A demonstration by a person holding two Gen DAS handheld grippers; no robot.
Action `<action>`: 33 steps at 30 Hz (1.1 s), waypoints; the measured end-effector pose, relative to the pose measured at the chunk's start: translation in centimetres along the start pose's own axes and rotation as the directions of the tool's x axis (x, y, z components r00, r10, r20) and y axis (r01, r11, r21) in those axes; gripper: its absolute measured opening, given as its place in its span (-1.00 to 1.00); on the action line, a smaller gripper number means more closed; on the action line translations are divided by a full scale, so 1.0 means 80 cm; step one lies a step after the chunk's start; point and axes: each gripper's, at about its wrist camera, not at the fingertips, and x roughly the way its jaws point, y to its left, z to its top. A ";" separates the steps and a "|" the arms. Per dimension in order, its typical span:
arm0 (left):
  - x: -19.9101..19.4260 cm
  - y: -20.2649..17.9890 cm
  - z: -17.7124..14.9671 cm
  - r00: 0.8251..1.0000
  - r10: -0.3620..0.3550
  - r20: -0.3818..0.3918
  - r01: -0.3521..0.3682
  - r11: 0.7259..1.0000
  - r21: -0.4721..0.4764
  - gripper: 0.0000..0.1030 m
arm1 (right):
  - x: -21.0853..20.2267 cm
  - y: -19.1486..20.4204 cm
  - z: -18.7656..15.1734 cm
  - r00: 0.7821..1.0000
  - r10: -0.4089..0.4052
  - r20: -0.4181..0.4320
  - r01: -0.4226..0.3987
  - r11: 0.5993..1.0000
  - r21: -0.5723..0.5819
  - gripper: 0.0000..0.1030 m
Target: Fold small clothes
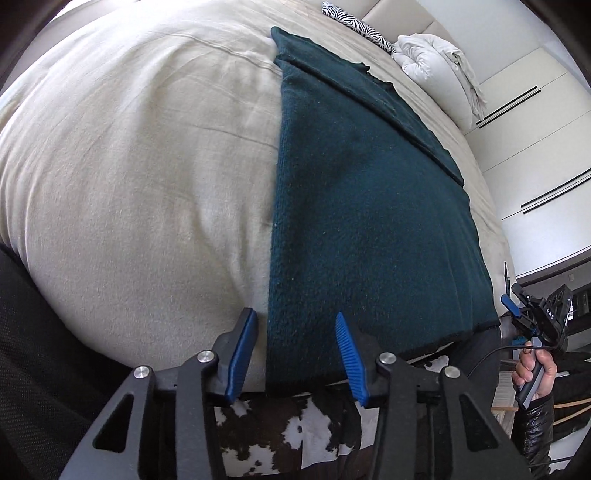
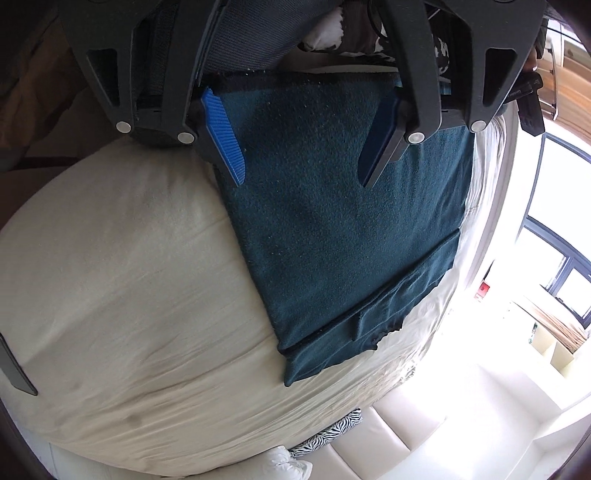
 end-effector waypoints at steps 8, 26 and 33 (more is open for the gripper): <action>0.001 0.003 0.000 1.000 -0.008 -0.021 0.008 1.000 -0.009 -0.36 | -0.003 -0.043 -0.017 0.994 -0.022 -0.105 0.032 0.995 0.098 0.04; 0.000 0.002 -0.003 0.999 -0.003 -0.046 0.004 1.000 0.010 -0.84 | 0.019 -0.055 -0.024 0.960 0.046 -0.278 0.003 0.985 0.174 -0.69; -0.017 -0.002 -0.001 0.999 -0.039 -0.025 0.040 0.999 0.026 -0.86 | 0.008 -0.050 -0.026 0.966 0.061 -0.251 -0.021 0.987 0.157 -0.88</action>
